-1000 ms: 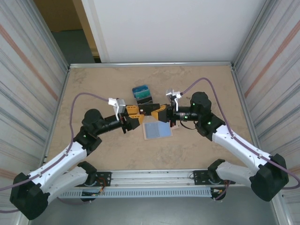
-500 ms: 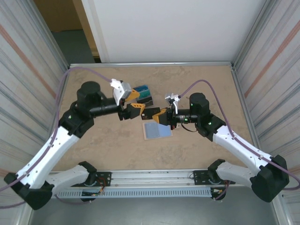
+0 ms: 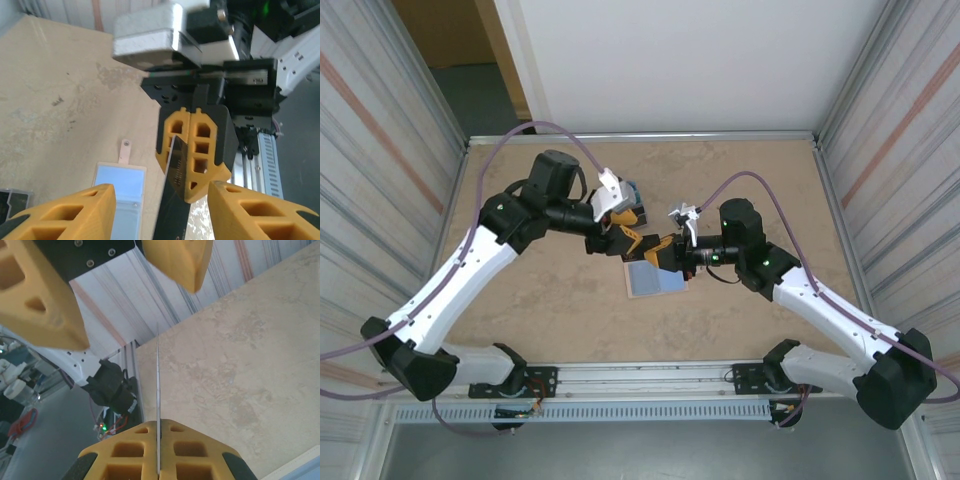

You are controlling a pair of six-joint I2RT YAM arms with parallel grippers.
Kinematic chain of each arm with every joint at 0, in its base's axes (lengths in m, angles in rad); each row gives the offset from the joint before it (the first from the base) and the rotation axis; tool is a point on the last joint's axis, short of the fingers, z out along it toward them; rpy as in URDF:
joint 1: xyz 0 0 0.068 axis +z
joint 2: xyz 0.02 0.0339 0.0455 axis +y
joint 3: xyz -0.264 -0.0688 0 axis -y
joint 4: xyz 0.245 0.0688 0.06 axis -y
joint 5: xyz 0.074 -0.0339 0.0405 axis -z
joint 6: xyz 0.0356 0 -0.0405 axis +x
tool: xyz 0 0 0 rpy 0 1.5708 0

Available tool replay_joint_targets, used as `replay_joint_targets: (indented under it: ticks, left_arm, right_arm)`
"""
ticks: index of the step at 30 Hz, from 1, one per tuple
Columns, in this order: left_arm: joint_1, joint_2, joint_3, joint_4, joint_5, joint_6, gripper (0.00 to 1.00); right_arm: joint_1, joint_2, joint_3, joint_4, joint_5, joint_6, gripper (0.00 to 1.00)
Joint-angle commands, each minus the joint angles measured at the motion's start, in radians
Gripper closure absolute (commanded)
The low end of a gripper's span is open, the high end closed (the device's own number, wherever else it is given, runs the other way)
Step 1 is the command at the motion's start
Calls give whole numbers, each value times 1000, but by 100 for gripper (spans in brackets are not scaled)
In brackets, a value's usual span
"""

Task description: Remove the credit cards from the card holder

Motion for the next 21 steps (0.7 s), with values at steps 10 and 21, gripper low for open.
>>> replay_joint_targets:
  ticks: [10, 21]
  left_arm:
    - [-12, 80, 32, -123, -12, 114, 48]
    - [-10, 93, 8, -100, -65, 140, 97]
  right_arm:
    - [14, -4, 40, -17, -29, -42, 100]
    - [11, -35, 31, -30, 56, -55, 67]
